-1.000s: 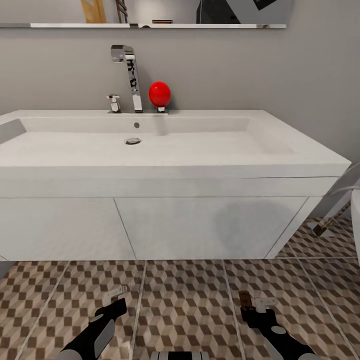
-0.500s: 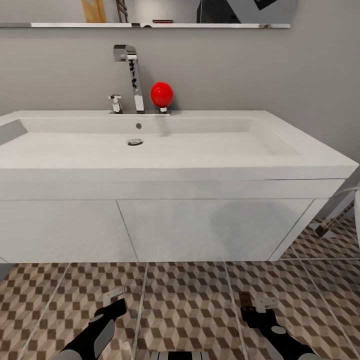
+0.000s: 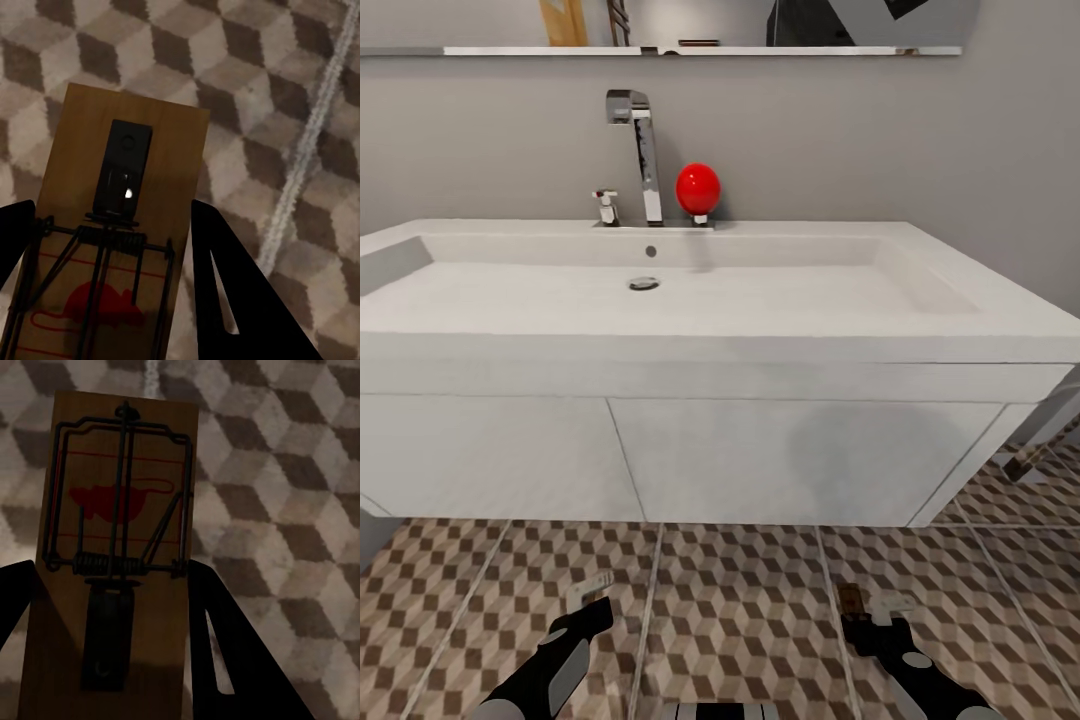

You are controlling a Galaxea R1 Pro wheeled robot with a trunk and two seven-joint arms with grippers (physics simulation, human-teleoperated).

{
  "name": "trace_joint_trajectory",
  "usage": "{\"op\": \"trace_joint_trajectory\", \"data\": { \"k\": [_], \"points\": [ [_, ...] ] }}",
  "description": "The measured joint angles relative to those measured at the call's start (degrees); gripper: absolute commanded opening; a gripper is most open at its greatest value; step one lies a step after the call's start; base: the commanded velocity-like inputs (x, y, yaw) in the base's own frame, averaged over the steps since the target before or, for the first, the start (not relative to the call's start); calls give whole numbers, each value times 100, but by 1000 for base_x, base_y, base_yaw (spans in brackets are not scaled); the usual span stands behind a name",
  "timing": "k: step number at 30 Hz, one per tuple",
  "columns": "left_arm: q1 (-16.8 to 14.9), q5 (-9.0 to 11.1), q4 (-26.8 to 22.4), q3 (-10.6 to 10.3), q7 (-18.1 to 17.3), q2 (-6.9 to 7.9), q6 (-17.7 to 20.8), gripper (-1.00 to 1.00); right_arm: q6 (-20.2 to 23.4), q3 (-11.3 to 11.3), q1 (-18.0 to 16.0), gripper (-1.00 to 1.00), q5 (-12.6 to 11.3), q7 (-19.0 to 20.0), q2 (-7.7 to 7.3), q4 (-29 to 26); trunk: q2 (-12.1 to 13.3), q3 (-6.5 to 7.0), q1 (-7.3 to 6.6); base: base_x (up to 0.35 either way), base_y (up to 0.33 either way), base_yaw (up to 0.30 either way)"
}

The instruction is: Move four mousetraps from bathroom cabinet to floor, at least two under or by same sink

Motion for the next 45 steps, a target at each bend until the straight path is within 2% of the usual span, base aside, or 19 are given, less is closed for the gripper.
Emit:
{"op": "trace_joint_trajectory", "data": {
  "k": [14, 29, 45],
  "points": [
    [-1, -3, 0, -1, 7, -2, -5, -100, 0, 1, 0, -100, 0, 0, 0, 0, 0, 0, 0, 3, 0, 5],
    [-1, -10, 0, -8, 0, 3, -2, -100, 0, -5, 0, -100, 0, 0, 0, 0, 0, 0, 0, 98, 0, 0],
    [0, -28, 0, -15, 12, -45, -12, -100, 0, -5, 0, -100, 0, 0, 0, 1, 0, 0, 0, 1, 0, 0]
  ]
}}
